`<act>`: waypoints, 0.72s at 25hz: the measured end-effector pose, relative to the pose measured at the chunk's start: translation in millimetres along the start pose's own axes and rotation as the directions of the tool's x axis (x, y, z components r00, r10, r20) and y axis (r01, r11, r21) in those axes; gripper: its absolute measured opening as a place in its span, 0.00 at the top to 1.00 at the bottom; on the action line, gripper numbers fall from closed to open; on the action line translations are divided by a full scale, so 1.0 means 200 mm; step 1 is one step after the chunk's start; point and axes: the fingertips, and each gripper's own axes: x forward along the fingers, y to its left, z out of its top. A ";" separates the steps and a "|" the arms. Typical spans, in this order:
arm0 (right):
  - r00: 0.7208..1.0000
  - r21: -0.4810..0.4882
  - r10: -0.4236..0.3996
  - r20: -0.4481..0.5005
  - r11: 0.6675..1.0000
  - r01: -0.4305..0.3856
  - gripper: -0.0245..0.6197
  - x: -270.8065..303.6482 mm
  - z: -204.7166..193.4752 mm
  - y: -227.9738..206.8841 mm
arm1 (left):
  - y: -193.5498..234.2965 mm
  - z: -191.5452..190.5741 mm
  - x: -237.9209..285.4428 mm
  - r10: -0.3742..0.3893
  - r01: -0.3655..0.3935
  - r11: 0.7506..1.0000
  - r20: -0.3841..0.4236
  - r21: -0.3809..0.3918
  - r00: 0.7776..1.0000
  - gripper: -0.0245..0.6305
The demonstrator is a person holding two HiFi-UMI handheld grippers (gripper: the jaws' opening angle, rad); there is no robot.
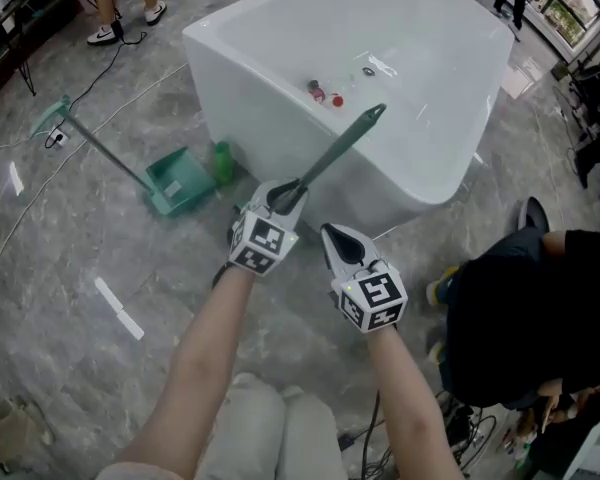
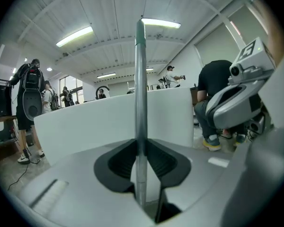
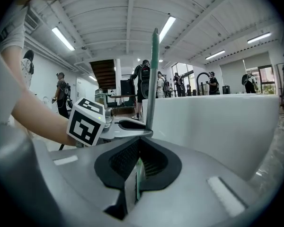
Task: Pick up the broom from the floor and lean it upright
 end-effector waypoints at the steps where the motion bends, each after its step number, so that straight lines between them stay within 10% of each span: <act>1: 1.000 0.004 -0.009 0.004 1.000 0.009 0.96 0.01 0.00 -0.02 | -0.01 0.00 0.03 -0.009 0.009 1.000 -0.003 0.006 1.000 0.85; 18: 0.998 0.026 -0.069 -0.008 0.997 0.069 0.96 -0.02 -0.12 -0.15 | -0.07 -0.06 0.33 -0.069 0.072 0.997 -0.065 0.040 0.996 0.85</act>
